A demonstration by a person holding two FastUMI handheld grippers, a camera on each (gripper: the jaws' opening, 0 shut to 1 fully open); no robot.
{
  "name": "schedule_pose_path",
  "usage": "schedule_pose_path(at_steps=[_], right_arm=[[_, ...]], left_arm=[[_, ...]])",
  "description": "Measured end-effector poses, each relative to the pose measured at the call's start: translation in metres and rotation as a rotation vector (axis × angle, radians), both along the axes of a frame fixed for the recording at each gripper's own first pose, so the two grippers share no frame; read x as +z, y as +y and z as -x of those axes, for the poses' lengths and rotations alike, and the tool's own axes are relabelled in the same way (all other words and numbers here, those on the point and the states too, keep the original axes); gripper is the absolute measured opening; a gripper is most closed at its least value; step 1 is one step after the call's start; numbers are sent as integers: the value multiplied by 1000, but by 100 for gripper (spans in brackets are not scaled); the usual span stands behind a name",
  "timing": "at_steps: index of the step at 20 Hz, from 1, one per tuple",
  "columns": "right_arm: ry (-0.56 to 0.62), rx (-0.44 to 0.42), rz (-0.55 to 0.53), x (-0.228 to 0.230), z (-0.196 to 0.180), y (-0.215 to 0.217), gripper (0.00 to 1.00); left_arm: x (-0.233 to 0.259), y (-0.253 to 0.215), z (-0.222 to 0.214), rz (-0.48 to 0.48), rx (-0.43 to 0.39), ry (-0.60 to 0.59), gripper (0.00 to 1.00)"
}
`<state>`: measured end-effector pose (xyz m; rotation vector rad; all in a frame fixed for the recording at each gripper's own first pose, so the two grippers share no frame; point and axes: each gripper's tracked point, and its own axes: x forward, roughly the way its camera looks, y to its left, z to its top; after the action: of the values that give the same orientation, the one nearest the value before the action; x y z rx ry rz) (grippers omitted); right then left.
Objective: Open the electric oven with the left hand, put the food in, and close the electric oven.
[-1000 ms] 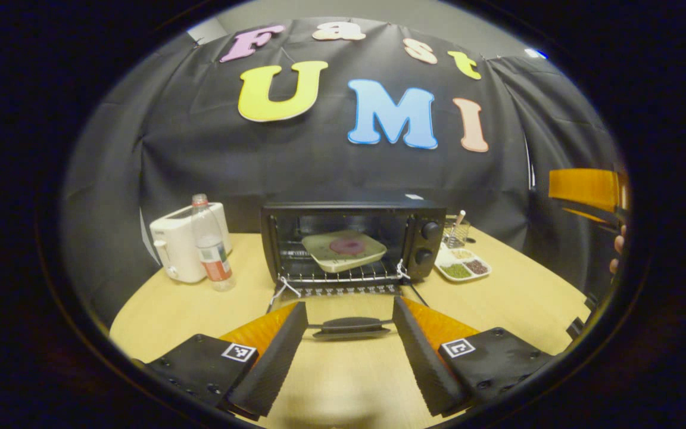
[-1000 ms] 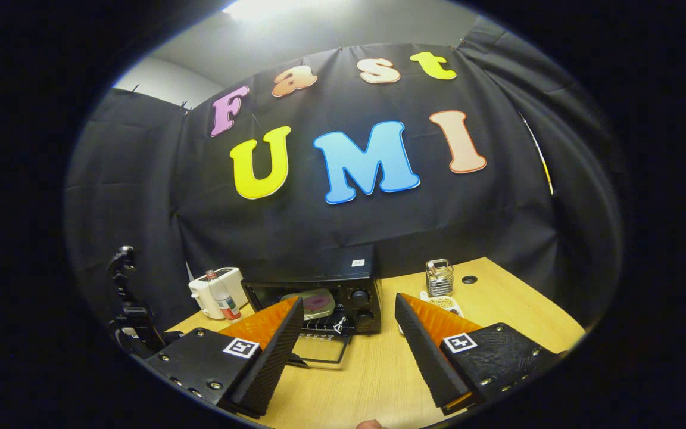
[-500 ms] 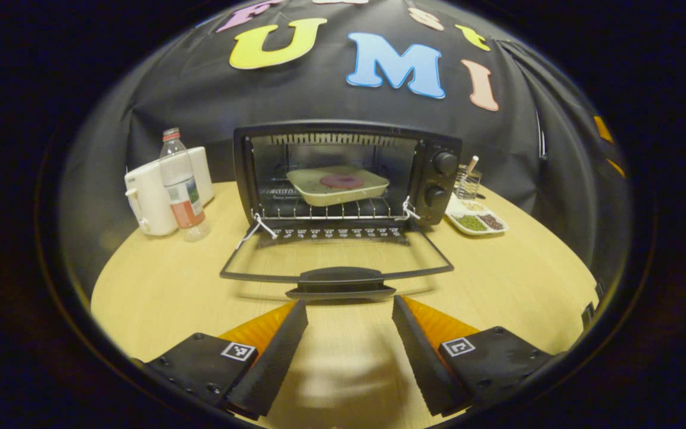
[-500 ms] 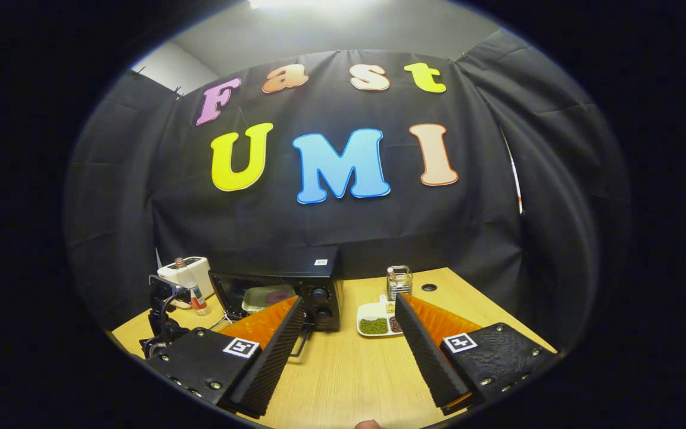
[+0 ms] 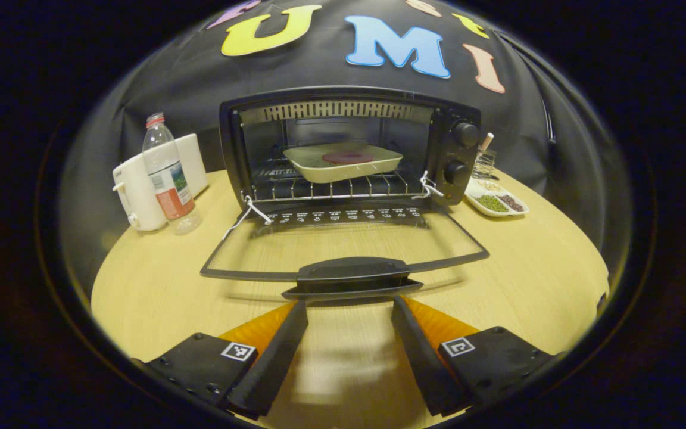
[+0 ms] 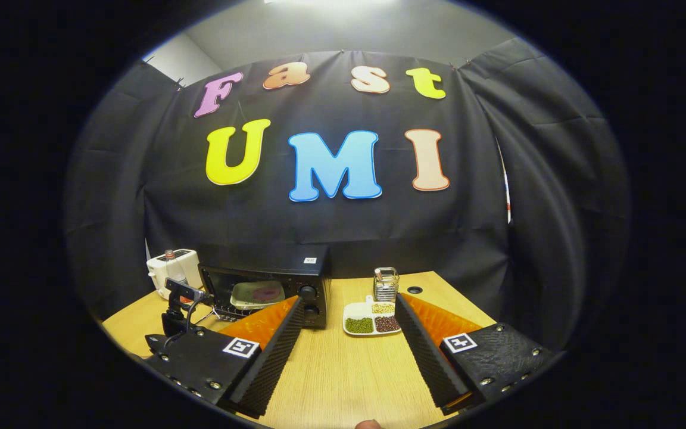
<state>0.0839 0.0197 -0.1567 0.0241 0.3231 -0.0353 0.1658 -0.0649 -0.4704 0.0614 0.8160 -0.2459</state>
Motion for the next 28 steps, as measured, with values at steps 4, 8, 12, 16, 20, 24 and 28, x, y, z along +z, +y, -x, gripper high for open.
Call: schedule_pose_path(at_steps=[4, 8, 12, 16, 20, 24, 28], right_arm=[[5, -24, -7, 0, 5, -11, 96], [-12, -36, -12, 6, 10, -19, 96], [2, -23, -31, 1, 8, -18, 96], [11, -20, -46, -2, 7, -18, 96], [12, -17, -44, -2, 6, -22, 97], [11, -18, -37, -1, 8, -26, 97], [-10, -12, -46, 7, 10, -35, 97]], left_arm=[[3, 0, -2, 0, 32, -8, 98], [32, 1, -3, -2, 25, -86, 97], [64, 3, -9, 11, 38, -144, 100], [98, 0, -28, 6, 32, -240, 95], [132, -6, -71, 5, 14, -309, 95], [153, -22, -100, 13, -16, -368, 100], [203, -37, -87, 87, -3, -435, 97]])
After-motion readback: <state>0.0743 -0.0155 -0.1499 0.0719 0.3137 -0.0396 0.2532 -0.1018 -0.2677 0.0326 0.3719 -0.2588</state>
